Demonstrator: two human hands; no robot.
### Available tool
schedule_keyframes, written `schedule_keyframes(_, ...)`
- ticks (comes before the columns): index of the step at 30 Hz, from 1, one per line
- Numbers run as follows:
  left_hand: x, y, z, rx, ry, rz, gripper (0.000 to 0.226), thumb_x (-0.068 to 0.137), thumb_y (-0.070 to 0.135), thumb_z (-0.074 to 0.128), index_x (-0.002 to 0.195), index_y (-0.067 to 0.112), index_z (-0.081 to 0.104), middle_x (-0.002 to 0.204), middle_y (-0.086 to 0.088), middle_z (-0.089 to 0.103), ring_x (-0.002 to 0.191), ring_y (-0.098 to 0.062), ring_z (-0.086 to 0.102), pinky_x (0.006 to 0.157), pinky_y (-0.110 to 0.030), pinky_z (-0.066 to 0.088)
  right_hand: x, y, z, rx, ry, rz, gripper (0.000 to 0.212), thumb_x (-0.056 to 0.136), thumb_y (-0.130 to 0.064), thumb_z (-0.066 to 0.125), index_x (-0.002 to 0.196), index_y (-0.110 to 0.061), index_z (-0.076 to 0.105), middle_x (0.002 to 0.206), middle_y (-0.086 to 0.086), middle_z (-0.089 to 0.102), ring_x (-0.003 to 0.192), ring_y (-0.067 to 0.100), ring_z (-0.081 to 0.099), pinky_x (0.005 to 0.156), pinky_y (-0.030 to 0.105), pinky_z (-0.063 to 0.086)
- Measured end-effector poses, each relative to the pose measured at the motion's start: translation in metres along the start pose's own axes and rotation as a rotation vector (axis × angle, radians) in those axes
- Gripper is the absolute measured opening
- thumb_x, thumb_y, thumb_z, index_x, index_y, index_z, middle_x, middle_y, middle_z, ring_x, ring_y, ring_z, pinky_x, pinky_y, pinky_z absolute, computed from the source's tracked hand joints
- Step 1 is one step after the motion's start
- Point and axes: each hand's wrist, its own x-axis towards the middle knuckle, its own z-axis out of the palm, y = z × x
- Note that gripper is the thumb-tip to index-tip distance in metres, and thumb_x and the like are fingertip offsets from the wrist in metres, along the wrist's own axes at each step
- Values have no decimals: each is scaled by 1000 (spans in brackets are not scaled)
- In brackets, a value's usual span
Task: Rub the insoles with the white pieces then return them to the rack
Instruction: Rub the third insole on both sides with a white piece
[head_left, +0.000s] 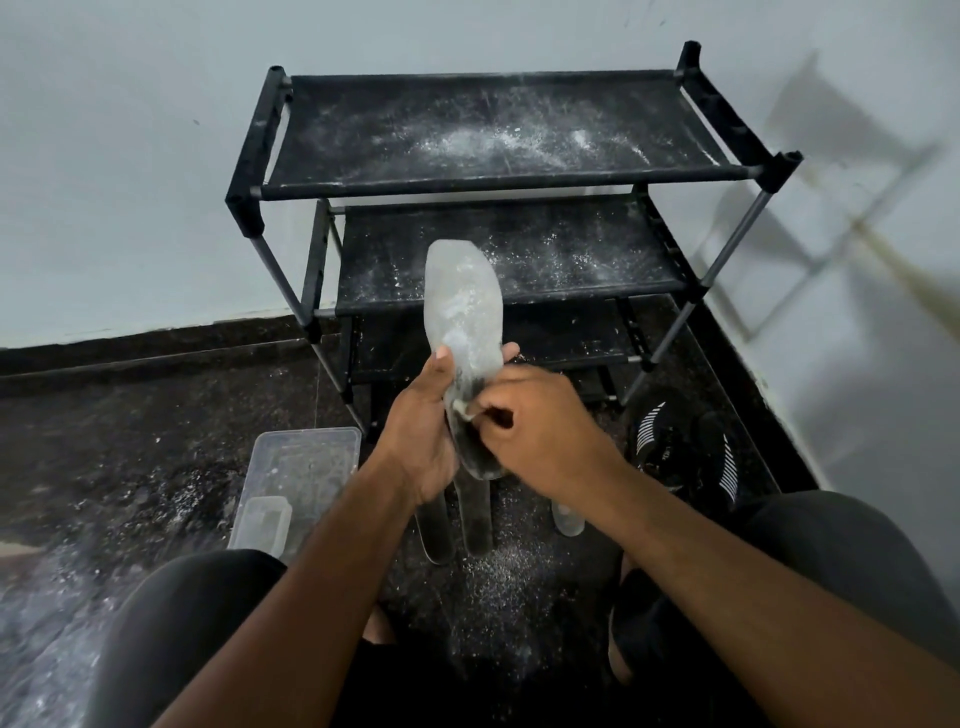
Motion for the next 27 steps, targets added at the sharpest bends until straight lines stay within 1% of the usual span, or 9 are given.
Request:
schedule_keyframes(5, -6, 5, 5, -4, 0, 29, 49, 106, 30, 40, 142, 1, 54, 123, -22, 67, 101, -30, 68, 82, -44, 61, 11, 17, -15, 9, 195, 78, 16, 88, -16, 71, 103, -15, 75, 93, -4, 65, 84, 5, 60, 78, 24, 53)
schedule_keyframes(7, -6, 5, 6, 20, 7, 37, 53, 105, 36, 39, 138, 0, 59, 120, -21, 67, 103, -30, 66, 92, -46, 56, 8, 16, -11, -24, 100, 59, 16, 89, -20, 70, 104, -15, 74, 98, -4, 67, 90, 5, 56, 86, 24, 50)
schedule_keyframes(10, -5, 3, 5, 39, -6, -18, 70, 107, 58, 31, 141, 4, 59, 135, -22, 65, 125, -34, 63, 108, -50, 48, 4, 9, 3, -56, -14, -32, 15, 92, -23, 66, 101, -14, 75, 96, -3, 65, 97, 9, 51, 91, 28, 46)
schedule_keyframes(14, -3, -1, 1, 5, 26, -63, 67, 107, 57, 34, 140, 5, 60, 136, -24, 64, 126, -37, 63, 101, -50, 52, 5, 13, 5, -104, -1, -110, 12, 89, -17, 68, 98, -15, 77, 98, -8, 55, 99, 9, 44, 87, 26, 47)
schedule_keyframes(18, -6, -2, 5, -64, -14, -101, 62, 108, 51, 35, 141, 4, 59, 132, -24, 65, 120, -35, 65, 98, -50, 54, 6, 17, 5, -113, 22, -113, 12, 84, -5, 71, 91, -13, 78, 93, -6, 58, 92, 16, 49, 78, 32, 51)
schedule_keyframes(21, -9, -6, 10, -37, -30, -126, 59, 109, 47, 34, 138, 3, 60, 130, -23, 67, 114, -32, 68, 91, -46, 59, 6, 16, 1, -204, 27, -119, 17, 88, -5, 66, 101, -10, 75, 95, 1, 61, 94, 15, 50, 85, 23, 46)
schedule_keyframes(23, -11, -8, 13, 6, -35, -128, 57, 110, 45, 32, 138, 3, 59, 125, -22, 68, 105, -30, 70, 86, -43, 60, 10, 22, -6, -231, 137, -65, 16, 90, -8, 65, 104, -10, 72, 98, 3, 62, 95, 12, 50, 86, 18, 40)
schedule_keyframes(25, -12, -8, 15, 33, -33, -126, 56, 111, 43, 32, 135, 3, 60, 113, -20, 70, 90, -28, 71, 76, -41, 62, 14, 27, -10, -146, 260, 12, 15, 90, -10, 66, 104, -10, 71, 96, 2, 64, 92, 9, 50, 84, 22, 44)
schedule_keyframes(27, -13, -7, 15, 34, -22, -130, 56, 110, 44, 34, 134, 3, 62, 111, -19, 70, 88, -28, 69, 80, -42, 61, 14, 25, -6, -99, 247, 16, 15, 88, -10, 69, 103, -9, 73, 95, 3, 66, 92, 11, 54, 85, 29, 49)
